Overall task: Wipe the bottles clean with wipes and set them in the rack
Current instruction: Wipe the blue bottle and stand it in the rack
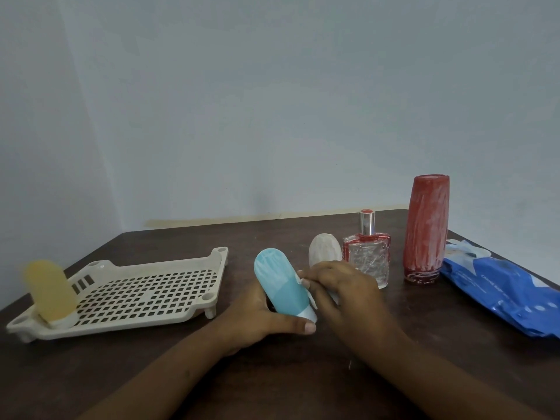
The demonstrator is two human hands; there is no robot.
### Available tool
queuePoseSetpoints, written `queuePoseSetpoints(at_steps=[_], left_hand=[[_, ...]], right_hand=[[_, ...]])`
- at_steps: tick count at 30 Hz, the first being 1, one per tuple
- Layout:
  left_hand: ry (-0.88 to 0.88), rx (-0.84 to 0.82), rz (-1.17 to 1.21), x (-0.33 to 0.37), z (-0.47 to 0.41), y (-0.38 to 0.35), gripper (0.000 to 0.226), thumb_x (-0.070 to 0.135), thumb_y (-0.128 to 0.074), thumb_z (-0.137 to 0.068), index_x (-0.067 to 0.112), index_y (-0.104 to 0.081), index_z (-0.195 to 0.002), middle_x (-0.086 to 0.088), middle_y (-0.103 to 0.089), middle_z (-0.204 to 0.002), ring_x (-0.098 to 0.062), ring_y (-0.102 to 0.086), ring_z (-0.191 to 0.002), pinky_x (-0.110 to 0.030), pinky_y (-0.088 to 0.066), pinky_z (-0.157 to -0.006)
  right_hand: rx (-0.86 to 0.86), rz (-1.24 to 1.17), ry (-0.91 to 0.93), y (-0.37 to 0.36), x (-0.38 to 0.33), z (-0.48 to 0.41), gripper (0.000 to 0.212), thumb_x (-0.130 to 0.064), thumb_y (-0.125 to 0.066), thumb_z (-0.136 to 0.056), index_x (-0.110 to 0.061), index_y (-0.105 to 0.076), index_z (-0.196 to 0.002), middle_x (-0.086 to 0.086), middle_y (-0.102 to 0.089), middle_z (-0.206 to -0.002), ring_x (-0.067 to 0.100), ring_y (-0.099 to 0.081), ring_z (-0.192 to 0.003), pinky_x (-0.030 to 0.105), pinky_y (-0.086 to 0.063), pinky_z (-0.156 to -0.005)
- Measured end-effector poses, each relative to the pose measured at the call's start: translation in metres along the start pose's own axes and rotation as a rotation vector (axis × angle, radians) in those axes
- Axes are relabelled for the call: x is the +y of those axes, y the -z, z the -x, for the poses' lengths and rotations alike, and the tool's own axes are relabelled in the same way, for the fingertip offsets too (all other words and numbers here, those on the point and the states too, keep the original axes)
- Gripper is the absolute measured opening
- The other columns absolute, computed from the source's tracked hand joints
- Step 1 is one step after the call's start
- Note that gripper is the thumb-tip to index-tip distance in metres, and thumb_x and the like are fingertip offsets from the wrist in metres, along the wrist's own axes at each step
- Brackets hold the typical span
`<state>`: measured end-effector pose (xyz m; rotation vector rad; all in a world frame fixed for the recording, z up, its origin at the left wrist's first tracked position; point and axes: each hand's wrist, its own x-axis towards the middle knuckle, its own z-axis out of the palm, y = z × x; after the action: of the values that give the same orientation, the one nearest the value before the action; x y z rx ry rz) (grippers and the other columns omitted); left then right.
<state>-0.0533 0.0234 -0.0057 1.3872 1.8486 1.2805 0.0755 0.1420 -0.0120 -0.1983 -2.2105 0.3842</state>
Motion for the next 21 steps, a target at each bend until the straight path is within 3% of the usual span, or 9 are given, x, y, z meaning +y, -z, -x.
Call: queuePoseSetpoints(at_steps=[8, 11, 13, 16, 19, 21], left_hand=[[-0.054, 0.024, -0.096, 0.002, -0.001, -0.006, 0.044, 0.014, -0.084, -0.070, 0.027, -0.058, -0.103, 0.008, -0.072, -0.094, -0.005, -0.068, -0.092, -0.021, -0.054, -0.075], [-0.092, 0.054, -0.178, 0.001, -0.001, -0.006, 0.038, 0.007, -0.081, -0.072, 0.029, -0.057, -0.092, 0.014, -0.070, -0.082, -0.004, -0.068, -0.084, -0.016, -0.052, -0.068], [-0.074, 0.089, -0.281, -0.001, -0.004, -0.006, 0.036, 0.005, -0.077, -0.074, 0.030, -0.053, -0.082, 0.011, -0.064, -0.071, -0.007, -0.064, -0.076, -0.011, -0.048, -0.064], [-0.042, 0.157, -0.409, -0.002, -0.005, -0.008, 0.041, 0.003, -0.069, -0.080, 0.033, -0.042, -0.074, 0.017, -0.048, -0.073, 0.001, -0.052, -0.065, -0.003, -0.040, -0.061], [-0.107, 0.139, -0.473, -0.002, -0.006, -0.011, 0.036, 0.011, -0.069, -0.084, 0.032, -0.043, -0.074, 0.015, -0.050, -0.072, 0.012, -0.057, -0.071, -0.004, -0.041, -0.062], [-0.091, 0.110, -0.369, -0.001, -0.006, -0.008, 0.031, 0.011, -0.075, -0.078, 0.031, -0.051, -0.078, 0.010, -0.059, -0.070, 0.003, -0.062, -0.075, -0.009, -0.044, -0.061]], right_hand=[[-0.012, 0.115, 0.213, -0.005, -0.004, 0.004, 0.025, -0.022, -0.052, -0.086, -0.019, -0.069, -0.103, -0.008, -0.065, -0.096, 0.006, -0.056, -0.087, 0.010, -0.035, -0.078], [-0.054, 0.142, 0.366, -0.004, -0.008, 0.007, 0.024, -0.016, -0.052, -0.086, -0.014, -0.067, -0.106, -0.002, -0.064, -0.099, 0.015, -0.059, -0.085, 0.024, -0.050, -0.074], [-0.097, 0.173, 0.411, -0.005, -0.011, 0.010, 0.026, -0.013, -0.056, -0.087, -0.014, -0.064, -0.111, 0.000, -0.061, -0.104, 0.020, -0.059, -0.085, 0.032, -0.054, -0.067], [-0.134, 0.319, 0.482, -0.005, -0.016, 0.010, 0.029, -0.014, -0.052, -0.086, -0.014, -0.064, -0.112, 0.000, -0.061, -0.101, 0.018, -0.059, -0.083, 0.029, -0.053, -0.062], [-0.141, 0.358, 0.504, -0.004, -0.019, 0.009, 0.031, -0.015, -0.045, -0.086, -0.014, -0.065, -0.109, -0.001, -0.061, -0.098, 0.017, -0.058, -0.082, 0.027, -0.052, -0.060], [-0.116, 0.308, 0.457, -0.004, -0.016, 0.009, 0.029, -0.015, -0.047, -0.086, -0.015, -0.064, -0.110, -0.001, -0.060, -0.100, 0.019, -0.057, -0.083, 0.031, -0.053, -0.057]])
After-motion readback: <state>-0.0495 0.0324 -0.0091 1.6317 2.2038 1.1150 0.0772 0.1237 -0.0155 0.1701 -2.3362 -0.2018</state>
